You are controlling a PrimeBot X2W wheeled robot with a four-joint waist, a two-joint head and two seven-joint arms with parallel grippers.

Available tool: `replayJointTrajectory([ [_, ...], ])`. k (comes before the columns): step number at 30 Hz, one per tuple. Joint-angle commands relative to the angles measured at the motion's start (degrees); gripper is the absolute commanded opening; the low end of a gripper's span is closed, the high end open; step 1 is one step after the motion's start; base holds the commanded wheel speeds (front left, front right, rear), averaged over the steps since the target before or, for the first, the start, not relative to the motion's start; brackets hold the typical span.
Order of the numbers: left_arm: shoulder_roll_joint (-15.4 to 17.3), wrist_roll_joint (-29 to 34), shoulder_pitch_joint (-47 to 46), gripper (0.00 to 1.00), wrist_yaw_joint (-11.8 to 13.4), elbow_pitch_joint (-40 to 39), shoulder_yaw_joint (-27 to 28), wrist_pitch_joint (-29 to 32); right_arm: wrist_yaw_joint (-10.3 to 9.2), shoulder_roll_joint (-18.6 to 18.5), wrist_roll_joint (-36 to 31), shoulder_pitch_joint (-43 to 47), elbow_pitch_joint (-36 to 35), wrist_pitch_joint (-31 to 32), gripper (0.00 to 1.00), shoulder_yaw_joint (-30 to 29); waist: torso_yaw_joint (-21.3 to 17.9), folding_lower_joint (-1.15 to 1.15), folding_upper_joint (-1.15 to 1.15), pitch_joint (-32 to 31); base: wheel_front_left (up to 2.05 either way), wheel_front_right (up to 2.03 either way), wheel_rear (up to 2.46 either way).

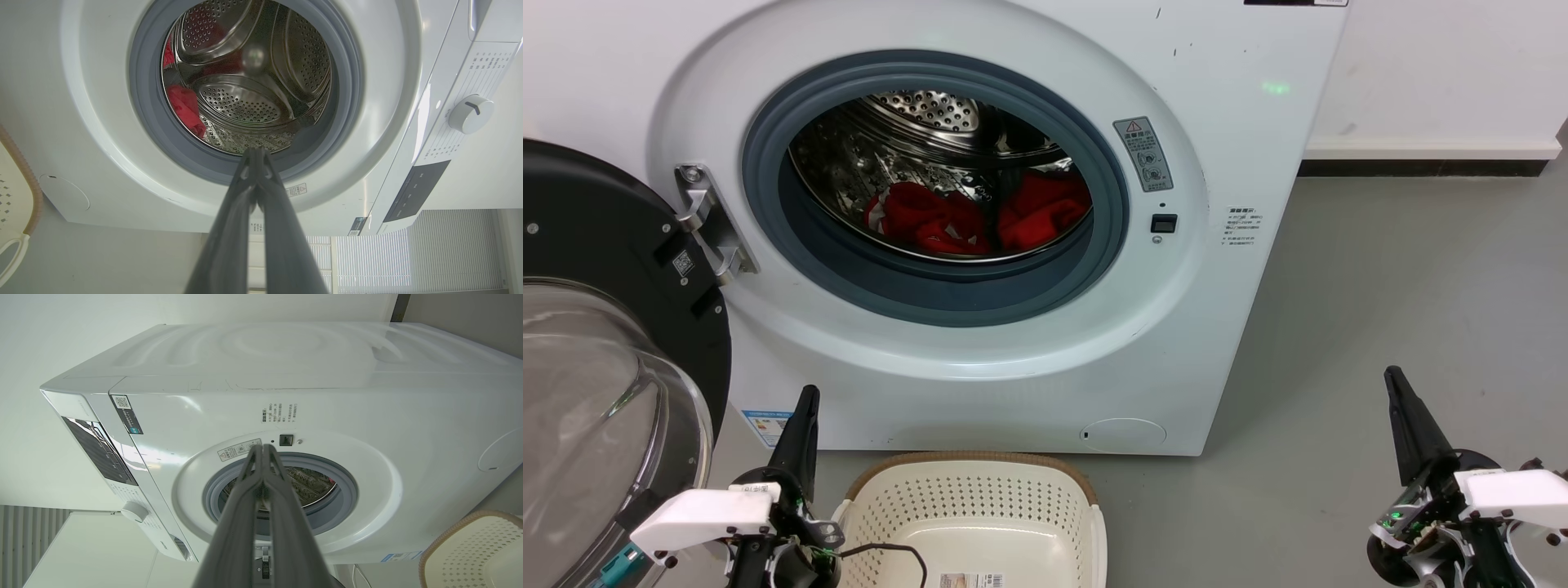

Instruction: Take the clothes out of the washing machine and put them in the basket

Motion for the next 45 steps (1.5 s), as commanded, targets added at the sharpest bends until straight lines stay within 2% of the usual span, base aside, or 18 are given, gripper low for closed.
replayJointTrajectory([
  [1,-0.1,-0.1,-0.3,0.0,-0.2,0.0,0.2,0.1,0.0,-0.3,0.2,-0.7,0.1,0.2,0.0,0.0,0.0,0.0,0.0,0.0,0.0,0.0,0.0],
  [33,-0.1,-0.1,-0.3,0.0,-0.2,0.0,0.2,0.1,0.0,-0.3,0.2,-0.7,0.1,0.2,0.0,0.0,0.0,0.0,0.0,0.0,0.0,0.0,0.0],
  [34,0.0,0.0,0.1,1.0,0.0,0.2,0.0,0.0,0.01,0.0,0.0,0.1,0.1,0.0,1.0,0.0,0.0,0.0,0.0,0.0,0.0,0.0,0.0],
  [38,-0.2,0.0,1.9,1.0,0.0,2.1,-0.3,-0.2,0.0,0.3,0.0,1.8,1.9,-0.1,1.0,0.1,0.0,0.0,0.0,0.0,0.0,0.0,0.0],
  [45,-0.2,1.0,2.5,1.0,0.0,0.4,-0.7,-2.3,0.0,0.2,-0.9,2.3,0.8,-2.1,1.0,1.6,0.0,0.0,0.0,0.1,0.0,0.0,0.0],
])
